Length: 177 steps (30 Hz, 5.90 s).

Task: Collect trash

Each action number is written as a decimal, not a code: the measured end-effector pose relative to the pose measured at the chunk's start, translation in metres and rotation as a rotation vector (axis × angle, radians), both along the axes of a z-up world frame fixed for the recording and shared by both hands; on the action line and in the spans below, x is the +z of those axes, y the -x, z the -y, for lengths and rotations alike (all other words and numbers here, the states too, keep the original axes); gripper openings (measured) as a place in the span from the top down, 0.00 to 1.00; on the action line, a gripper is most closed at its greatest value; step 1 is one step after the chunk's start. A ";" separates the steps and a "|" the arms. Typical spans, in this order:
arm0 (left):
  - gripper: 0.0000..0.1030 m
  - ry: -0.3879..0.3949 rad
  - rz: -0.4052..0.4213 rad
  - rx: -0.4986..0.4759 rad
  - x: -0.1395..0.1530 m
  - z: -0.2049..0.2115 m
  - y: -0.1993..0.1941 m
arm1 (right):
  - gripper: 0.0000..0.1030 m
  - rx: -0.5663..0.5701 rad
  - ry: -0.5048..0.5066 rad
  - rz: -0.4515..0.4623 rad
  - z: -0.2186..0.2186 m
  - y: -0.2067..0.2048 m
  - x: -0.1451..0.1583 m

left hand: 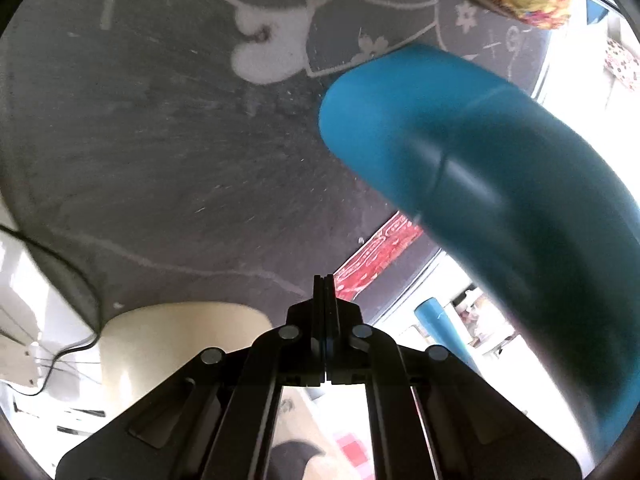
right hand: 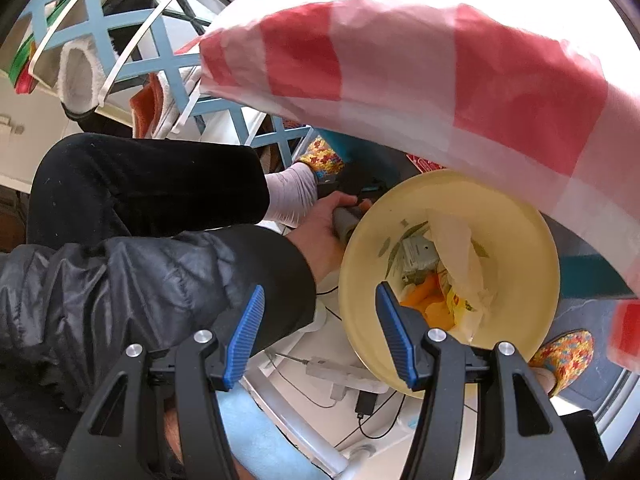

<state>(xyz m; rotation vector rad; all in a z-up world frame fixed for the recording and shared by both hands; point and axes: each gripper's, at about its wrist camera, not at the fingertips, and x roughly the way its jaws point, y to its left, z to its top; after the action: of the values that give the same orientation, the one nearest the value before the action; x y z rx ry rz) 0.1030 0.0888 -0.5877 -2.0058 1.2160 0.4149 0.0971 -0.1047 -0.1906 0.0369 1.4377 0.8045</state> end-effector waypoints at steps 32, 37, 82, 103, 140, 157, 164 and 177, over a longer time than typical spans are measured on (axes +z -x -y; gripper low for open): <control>0.97 -0.294 -0.166 -0.218 0.052 -0.112 0.085 | 0.31 0.576 0.645 0.273 -0.138 -0.034 -0.184; 0.96 -0.308 -0.165 -0.250 0.045 -0.104 0.071 | 0.19 0.809 0.846 0.042 -0.138 -0.028 -0.211; 0.72 -0.717 0.293 -0.279 0.339 -0.134 0.043 | 0.07 -0.268 0.199 0.677 0.026 -0.127 0.088; 0.48 -0.963 0.609 -0.400 0.464 -0.169 0.023 | 0.06 -0.501 0.341 0.538 0.068 -0.265 0.044; 0.41 -0.807 0.487 -0.469 0.399 -0.187 -0.002 | 0.06 -0.497 0.341 0.535 0.069 -0.265 0.045; 0.29 -1.047 0.787 -0.693 0.479 -0.092 0.007 | 0.06 -0.497 0.341 0.535 0.068 -0.264 0.044; 0.26 -1.140 0.833 -0.783 0.492 -0.033 -0.004 | 0.06 -0.497 0.341 0.535 0.068 -0.264 0.045; 0.25 -1.077 0.809 -0.939 0.470 0.029 -0.042 | 0.06 -0.493 0.340 0.534 0.068 -0.265 0.046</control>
<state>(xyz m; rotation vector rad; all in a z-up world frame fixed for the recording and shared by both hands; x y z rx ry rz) 0.1450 0.0598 -0.1179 -0.4501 0.9192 -0.2073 0.3618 -0.1722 -0.1451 -0.0763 0.9752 0.1355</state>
